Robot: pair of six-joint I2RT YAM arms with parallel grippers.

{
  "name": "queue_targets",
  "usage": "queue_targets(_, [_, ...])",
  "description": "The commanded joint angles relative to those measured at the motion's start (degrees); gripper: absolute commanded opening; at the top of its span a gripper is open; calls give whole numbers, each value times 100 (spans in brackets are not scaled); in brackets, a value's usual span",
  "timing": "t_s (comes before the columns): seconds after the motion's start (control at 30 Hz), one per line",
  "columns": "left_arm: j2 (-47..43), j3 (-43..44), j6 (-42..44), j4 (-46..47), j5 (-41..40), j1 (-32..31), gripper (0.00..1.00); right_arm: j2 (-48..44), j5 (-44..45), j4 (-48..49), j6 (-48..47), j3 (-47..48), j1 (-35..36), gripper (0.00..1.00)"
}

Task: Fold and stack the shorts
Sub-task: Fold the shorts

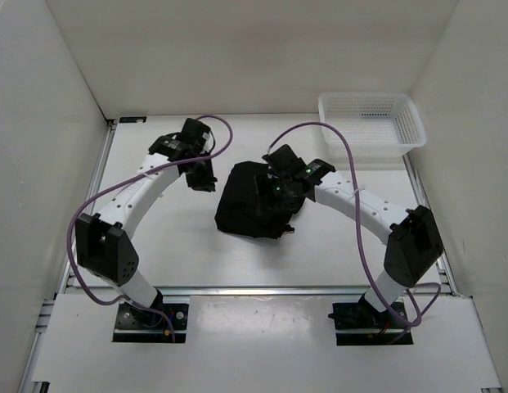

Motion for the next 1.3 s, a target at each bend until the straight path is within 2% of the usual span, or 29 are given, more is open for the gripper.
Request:
queue_targets(0.0, [-479, -131, 7, 108, -124, 284, 25, 186, 61, -130, 226, -38, 138, 69])
queue_targets(0.2, [-769, -377, 279, 108, -19, 731, 25, 239, 61, -16, 331, -153, 191, 69])
queue_targets(0.5, [-769, -377, 447, 108, 87, 847, 26, 415, -18, 317, 516, -320, 191, 70])
queue_targets(0.73, [-717, -430, 560, 108, 237, 847, 26, 722, 35, 371, 516, -179, 191, 61])
queue_targets(0.83, [-717, -430, 561, 108, 184, 900, 26, 784, 35, 371, 516, -109, 191, 49])
queue_targets(0.87, [-717, -430, 622, 56, 184, 969, 26, 784, 35, 371, 516, -109, 191, 35])
queue_targets(0.9, [-769, -430, 622, 55, 184, 970, 26, 784, 35, 371, 516, -109, 191, 28])
queue_targets(0.97, [-769, -430, 622, 55, 184, 1023, 26, 724, 192, 371, 516, -109, 191, 0])
queue_targets(1.1, [-769, -377, 622, 3, 184, 1075, 26, 110, 851, 161, 385, -284, 191, 0])
queue_targets(1.27, [-690, -88, 727, -102, 184, 1076, 26, -454, 1124, -279, -19, -346, 191, 0])
